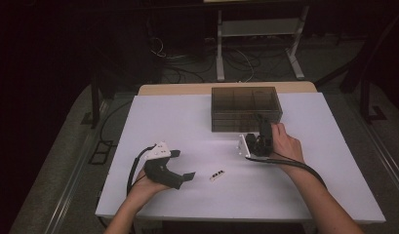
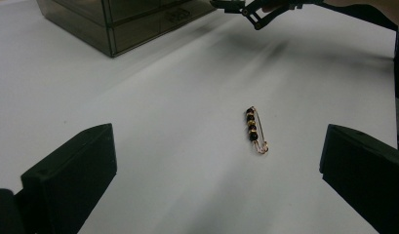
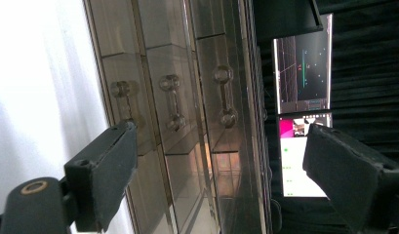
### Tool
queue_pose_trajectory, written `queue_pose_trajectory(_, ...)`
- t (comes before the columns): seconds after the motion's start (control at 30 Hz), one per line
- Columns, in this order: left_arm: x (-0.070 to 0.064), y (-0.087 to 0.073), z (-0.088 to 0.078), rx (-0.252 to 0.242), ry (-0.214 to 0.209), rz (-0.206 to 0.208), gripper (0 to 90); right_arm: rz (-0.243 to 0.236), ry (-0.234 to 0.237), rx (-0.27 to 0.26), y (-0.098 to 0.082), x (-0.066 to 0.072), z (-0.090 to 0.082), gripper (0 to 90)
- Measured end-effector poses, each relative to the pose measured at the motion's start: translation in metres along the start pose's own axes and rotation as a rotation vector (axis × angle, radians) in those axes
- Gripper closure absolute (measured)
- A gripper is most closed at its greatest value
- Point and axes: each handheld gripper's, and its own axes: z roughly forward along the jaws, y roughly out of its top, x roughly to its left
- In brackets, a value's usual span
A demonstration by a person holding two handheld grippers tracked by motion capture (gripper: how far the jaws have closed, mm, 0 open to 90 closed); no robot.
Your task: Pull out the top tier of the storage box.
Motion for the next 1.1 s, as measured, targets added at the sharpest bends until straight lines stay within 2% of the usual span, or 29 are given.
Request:
queue_pose_trajectory(0.6,-0.0003,0.0001,0.0000,0.000,0.001,0.002,0.0,-0.038,-0.021,0.013,0.0056,0.0010,0.0061,14.2)
queue_pose_trajectory(0.63,-0.0004,0.0002,-0.0001,-0.001,0.000,0.002,0.0,-0.038,-0.022,0.015,0.0058,0.0014,0.0064,15.0)
queue_pose_trajectory(0.7,-0.0004,0.0002,0.0000,-0.001,0.001,0.002,0.0,-0.045,-0.014,0.014,0.0063,0.0017,0.0060,22.6)
queue_pose_trajectory(0.87,-0.0006,0.0003,0.0000,-0.001,0.000,0.003,0.0,-0.056,-0.011,0.014,0.0069,0.0027,0.0075,24.3)
queue_pose_trajectory(1.1,-0.0007,0.0003,0.0001,-0.001,0.000,0.002,0.0,-0.072,-0.015,0.018,0.0073,0.0035,0.0082,33.1)
